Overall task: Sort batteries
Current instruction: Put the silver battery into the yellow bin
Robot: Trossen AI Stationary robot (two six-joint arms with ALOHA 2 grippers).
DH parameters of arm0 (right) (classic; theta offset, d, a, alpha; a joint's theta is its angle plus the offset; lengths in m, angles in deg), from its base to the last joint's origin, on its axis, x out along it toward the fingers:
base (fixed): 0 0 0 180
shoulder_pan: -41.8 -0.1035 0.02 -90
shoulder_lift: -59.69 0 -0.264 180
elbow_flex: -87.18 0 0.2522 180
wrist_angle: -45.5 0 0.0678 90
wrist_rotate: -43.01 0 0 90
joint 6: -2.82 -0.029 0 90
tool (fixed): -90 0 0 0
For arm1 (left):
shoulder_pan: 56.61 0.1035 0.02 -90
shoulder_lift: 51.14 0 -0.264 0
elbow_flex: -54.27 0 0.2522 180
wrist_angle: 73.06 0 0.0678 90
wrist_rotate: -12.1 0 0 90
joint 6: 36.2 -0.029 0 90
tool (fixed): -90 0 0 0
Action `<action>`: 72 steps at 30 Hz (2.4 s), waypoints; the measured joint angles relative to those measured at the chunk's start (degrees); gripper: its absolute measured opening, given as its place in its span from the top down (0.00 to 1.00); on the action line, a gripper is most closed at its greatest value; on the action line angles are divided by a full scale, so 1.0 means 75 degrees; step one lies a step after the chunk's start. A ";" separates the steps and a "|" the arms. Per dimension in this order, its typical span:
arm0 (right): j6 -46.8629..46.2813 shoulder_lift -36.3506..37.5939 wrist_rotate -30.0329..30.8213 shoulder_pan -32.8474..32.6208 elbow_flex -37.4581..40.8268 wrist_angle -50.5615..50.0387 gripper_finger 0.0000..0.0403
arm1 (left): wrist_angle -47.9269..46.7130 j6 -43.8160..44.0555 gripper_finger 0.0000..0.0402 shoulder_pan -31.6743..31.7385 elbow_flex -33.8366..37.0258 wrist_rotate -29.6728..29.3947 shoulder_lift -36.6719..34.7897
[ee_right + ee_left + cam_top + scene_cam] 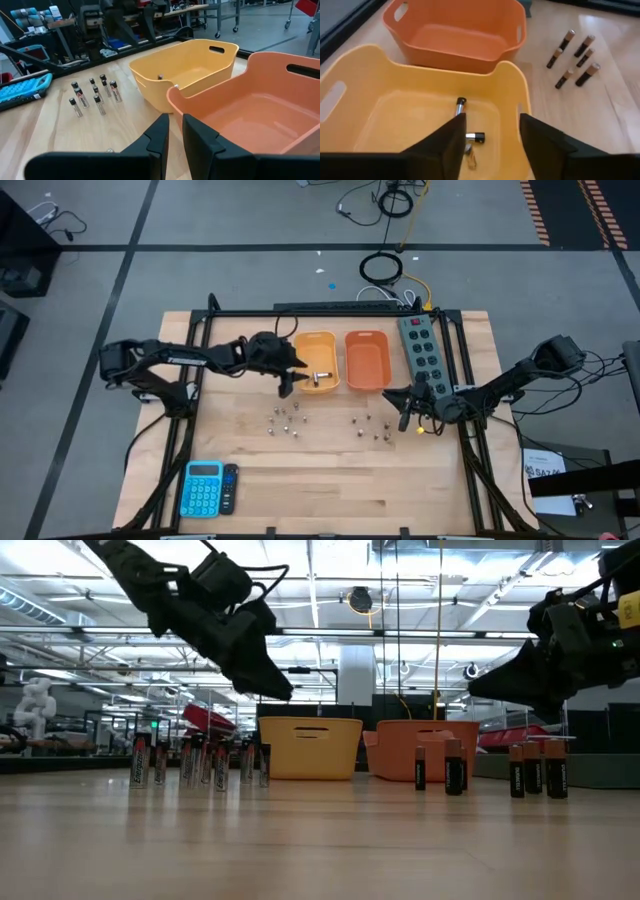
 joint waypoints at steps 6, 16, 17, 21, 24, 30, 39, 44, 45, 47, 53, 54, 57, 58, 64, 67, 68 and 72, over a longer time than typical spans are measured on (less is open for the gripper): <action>-0.0084 0.0000 0.0037 -0.0214 0.0000 -0.0221 0.88 | -0.2124 -0.0640 0.47 -0.0658 -0.0412 -0.0069 -0.0605; 0.0224 0.0000 0.0075 -0.0128 0.0000 0.0026 0.88 | -0.3702 -0.0368 0.47 -0.1918 -0.0758 -0.0519 -0.0611; 0.0253 0.0000 0.0051 -0.0124 0.0000 0.0097 0.88 | -0.3705 -0.0322 0.47 -0.1977 -0.0758 -0.0551 -0.0576; 0.0407 0.0000 0.0042 -0.0131 0.0000 0.0220 0.88 | -0.3688 -0.0311 0.47 -0.2046 -0.0758 -0.0565 -0.0475; 0.0473 0.0000 0.0040 -0.0131 0.0000 0.0238 0.88 | -0.3666 -0.0312 0.50 -0.2046 -0.0758 -0.0570 -0.0343; 0.0468 0.0000 0.0031 -0.0131 0.0000 0.0267 0.88 | -0.3425 -0.0364 0.58 -0.2046 -0.0758 -0.0571 0.0166; 0.0470 0.0000 0.0029 -0.0131 0.0000 0.0260 0.88 | -0.3268 -0.0120 0.61 -0.1979 -0.0755 -0.1045 0.0598; 0.0470 0.0000 0.0029 -0.0131 0.0000 0.0274 0.88 | -0.3273 0.0298 0.61 -0.1966 -0.0755 -0.1202 0.0682; 0.0473 0.0000 0.0029 -0.0131 0.0000 0.0280 0.88 | -0.3260 0.0399 0.60 -0.1965 -0.0755 -0.1212 0.0680; 0.0499 0.0000 0.0029 -0.0131 0.0000 0.0284 0.88 | -0.3250 0.0570 0.59 -0.1968 -0.0755 -0.1227 0.0680; 0.0497 0.0000 0.0020 -0.0137 0.0000 0.0306 0.88 | -0.3816 0.0466 0.55 -0.2020 -0.0978 -0.1225 0.0637; 0.0468 0.0000 -0.0014 -0.0137 0.0000 0.0306 0.88 | -0.4055 0.0437 0.56 -0.2036 -0.1023 -0.1237 0.0576; 0.0447 0.0000 -0.0150 -0.0143 0.0000 0.0303 0.88 | -0.4723 0.0425 0.56 -0.2032 -0.1142 -0.1264 0.0404; 0.0442 0.0000 -0.0180 -0.0153 0.0000 0.0307 0.88 | -0.4986 0.0425 0.56 -0.2032 -0.1142 -0.1269 0.0342; 0.0438 0.0000 -0.0187 -0.0201 0.0003 0.0204 0.88 | -0.5565 0.0614 0.56 -0.2032 -0.1140 -0.1285 0.0134; 0.0444 0.0000 -0.0172 -0.0201 0.0003 0.0202 0.88 | -0.5622 0.0750 0.56 -0.2032 -0.1140 -0.1285 0.0077; 0.0445 0.0000 -0.0172 -0.0201 0.0003 0.0204 0.88 | -0.5670 0.0815 0.56 -0.2032 -0.1140 -0.1282 0.0062; 0.0406 0.0000 -0.0169 -0.0201 0.0003 0.0200 0.88 | -0.5904 0.1223 0.56 -0.2032 -0.1140 -0.1227 0.0043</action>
